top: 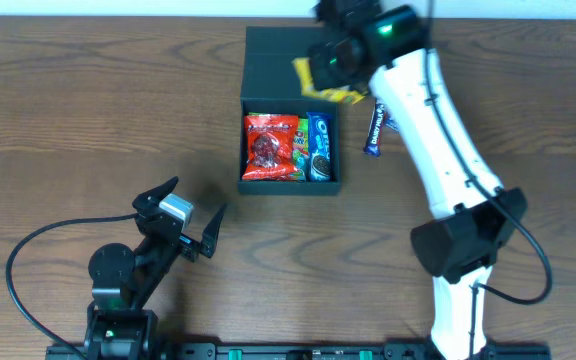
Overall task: Pack container
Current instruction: 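Place the yellow Hacks bag into the box and release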
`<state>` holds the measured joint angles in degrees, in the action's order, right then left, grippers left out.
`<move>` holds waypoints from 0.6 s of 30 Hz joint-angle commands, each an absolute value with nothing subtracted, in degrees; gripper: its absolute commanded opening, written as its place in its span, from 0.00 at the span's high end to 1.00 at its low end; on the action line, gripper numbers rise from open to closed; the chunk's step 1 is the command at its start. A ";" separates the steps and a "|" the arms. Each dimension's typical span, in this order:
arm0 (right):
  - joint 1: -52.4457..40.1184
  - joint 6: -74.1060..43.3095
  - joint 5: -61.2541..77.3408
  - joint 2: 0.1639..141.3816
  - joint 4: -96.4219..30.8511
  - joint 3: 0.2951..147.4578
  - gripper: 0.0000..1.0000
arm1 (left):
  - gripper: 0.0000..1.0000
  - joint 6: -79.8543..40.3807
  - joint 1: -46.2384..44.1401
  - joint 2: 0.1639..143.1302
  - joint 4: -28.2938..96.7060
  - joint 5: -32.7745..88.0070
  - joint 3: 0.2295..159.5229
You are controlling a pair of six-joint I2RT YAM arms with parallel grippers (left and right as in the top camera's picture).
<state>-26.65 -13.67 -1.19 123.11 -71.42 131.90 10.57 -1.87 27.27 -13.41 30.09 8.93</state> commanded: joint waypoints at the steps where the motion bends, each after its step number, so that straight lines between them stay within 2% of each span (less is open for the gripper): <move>1: -29.91 -17.78 -1.02 122.37 -69.80 127.57 0.98 | 0.05 11.18 -1.52 27.38 -13.65 31.16 9.06; 10: -38.26 -21.89 -1.83 122.52 -61.17 116.46 0.99 | 0.05 11.18 -1.52 27.38 -13.65 31.18 9.06; 18: -39.83 -26.59 -4.93 122.52 -52.10 102.91 0.98 | 0.05 11.18 -1.52 27.38 -13.65 31.18 9.06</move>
<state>-39.40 -24.12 -3.73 123.15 -52.99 105.62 10.57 -1.87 27.27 -13.45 30.11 8.93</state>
